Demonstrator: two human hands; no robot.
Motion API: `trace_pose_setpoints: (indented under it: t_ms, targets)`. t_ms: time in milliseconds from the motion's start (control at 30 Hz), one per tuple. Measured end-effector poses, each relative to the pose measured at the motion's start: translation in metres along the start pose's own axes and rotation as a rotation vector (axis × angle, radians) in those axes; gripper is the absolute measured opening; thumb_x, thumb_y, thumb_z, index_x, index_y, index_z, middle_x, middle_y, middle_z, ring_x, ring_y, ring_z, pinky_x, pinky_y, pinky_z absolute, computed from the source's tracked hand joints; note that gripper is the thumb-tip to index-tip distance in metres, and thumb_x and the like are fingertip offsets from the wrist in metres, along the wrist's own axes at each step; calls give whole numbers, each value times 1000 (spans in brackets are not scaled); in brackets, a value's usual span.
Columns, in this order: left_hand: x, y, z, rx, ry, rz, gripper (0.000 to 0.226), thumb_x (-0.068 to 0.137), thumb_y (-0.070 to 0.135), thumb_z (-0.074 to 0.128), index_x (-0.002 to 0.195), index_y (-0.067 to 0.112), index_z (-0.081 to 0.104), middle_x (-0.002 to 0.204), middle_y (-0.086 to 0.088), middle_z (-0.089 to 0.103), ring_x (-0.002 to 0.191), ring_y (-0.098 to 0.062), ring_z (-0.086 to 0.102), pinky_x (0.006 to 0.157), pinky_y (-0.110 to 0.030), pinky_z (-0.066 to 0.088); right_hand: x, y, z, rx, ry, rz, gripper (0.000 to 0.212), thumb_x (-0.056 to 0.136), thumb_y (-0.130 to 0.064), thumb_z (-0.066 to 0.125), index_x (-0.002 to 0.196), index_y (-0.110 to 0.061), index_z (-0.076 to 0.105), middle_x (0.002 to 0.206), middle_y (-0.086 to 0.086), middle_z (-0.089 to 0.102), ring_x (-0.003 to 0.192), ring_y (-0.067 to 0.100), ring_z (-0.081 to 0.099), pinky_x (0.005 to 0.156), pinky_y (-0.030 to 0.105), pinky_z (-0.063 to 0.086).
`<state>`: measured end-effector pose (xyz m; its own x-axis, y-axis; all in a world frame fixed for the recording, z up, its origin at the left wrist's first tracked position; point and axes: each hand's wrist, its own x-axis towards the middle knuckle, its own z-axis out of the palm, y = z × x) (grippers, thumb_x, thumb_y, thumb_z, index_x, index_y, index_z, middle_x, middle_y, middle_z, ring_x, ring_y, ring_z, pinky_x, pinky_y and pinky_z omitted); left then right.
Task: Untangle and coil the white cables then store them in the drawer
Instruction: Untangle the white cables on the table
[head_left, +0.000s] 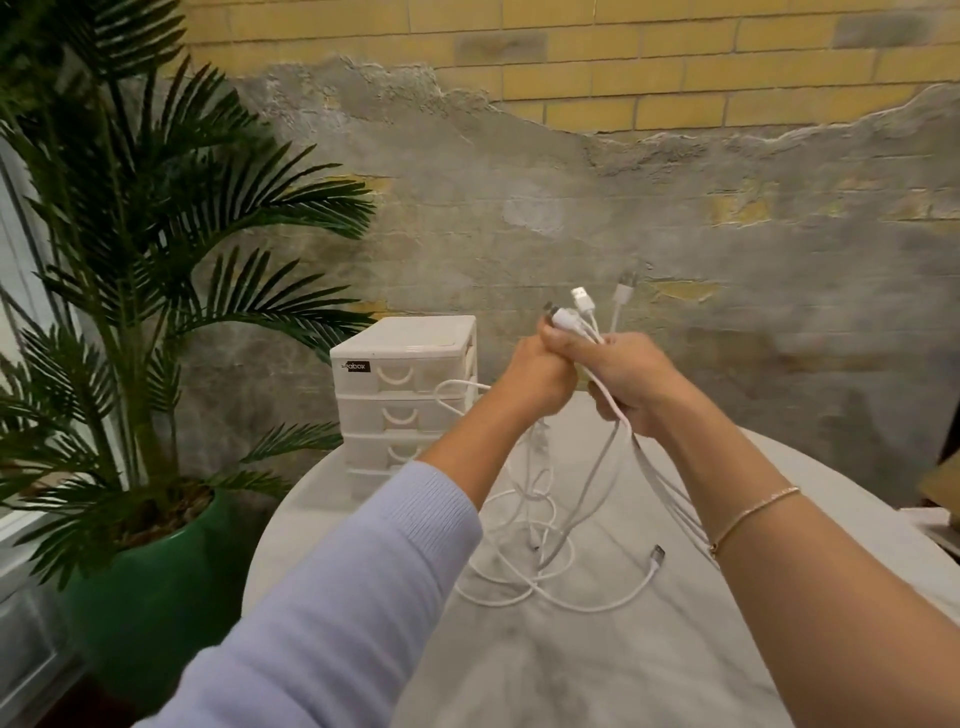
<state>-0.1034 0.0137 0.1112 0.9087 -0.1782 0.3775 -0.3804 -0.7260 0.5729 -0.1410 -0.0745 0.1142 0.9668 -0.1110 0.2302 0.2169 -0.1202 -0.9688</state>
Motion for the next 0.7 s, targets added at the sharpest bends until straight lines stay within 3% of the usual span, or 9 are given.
trace_pose_setpoints:
  t_ms: [133, 233, 333, 400, 500, 567, 633, 700]
  targets:
    - [-5, -22, -5, 20, 21, -17, 34, 97, 9, 40, 130, 5, 47, 127, -16, 56, 115, -31, 54, 82, -28, 41, 0, 3, -8, -178, -107, 24, 33, 86, -24, 68, 58, -17, 52, 35, -5, 35, 29, 8, 27, 34, 16, 21]
    - [-6, -38, -9, -24, 53, -17, 21, 99, 19, 43, 116, 10, 52, 113, -14, 61, 102, -30, 56, 74, -31, 40, 3, 2, -16, -96, 94, -23, 27, 91, -19, 60, 64, -16, 54, 34, -7, 37, 30, 6, 31, 33, 16, 24]
    - [-11, -49, -10, 6, 32, 15, 24, 98, 31, 46, 107, 11, 58, 102, -8, 63, 93, -25, 55, 71, -28, 36, 8, -1, -28, 7, 301, -40, 27, 93, -20, 56, 67, -18, 52, 50, -2, 41, 44, 10, 35, 43, 22, 28]
    - [-15, -59, -10, 90, 42, 9, 25, 97, 34, 47, 103, 14, 60, 92, -3, 62, 93, -24, 57, 73, -29, 35, 13, -4, -42, 55, 431, -43, 23, 94, -24, 54, 72, -16, 52, 60, -1, 41, 52, 12, 35, 51, 25, 31]
    - [-18, -82, -11, 178, 74, -49, 19, 95, 37, 50, 93, 21, 60, 89, 1, 64, 95, -23, 58, 85, -32, 39, 22, -8, -68, 122, 598, -68, 17, 95, -29, 52, 96, -12, 56, 72, 0, 49, 63, 12, 45, 71, 32, 39]
    - [-21, -95, -11, 154, 83, -76, 17, 92, 38, 53, 89, 24, 61, 91, 2, 66, 96, -21, 59, 88, -32, 39, 27, -8, -86, 111, 704, -77, 28, 95, -33, 51, 107, -8, 59, 87, 6, 57, 78, 18, 51, 79, 34, 41]
    - [-24, -105, -11, 131, 67, -89, 17, 89, 40, 57, 86, 25, 64, 92, 4, 67, 95, -18, 59, 87, -32, 42, 30, -6, -104, 116, 798, -79, 30, 94, -36, 50, 103, -9, 60, 95, 6, 59, 87, 19, 50, 79, 32, 41]
    - [-27, -116, -13, 112, 16, -123, 21, 87, 44, 60, 80, 25, 64, 86, 5, 66, 89, -16, 60, 82, -32, 46, 32, -6, -120, 190, 868, -53, 30, 93, -38, 48, 98, -10, 60, 85, -3, 54, 88, 17, 49, 79, 26, 42]
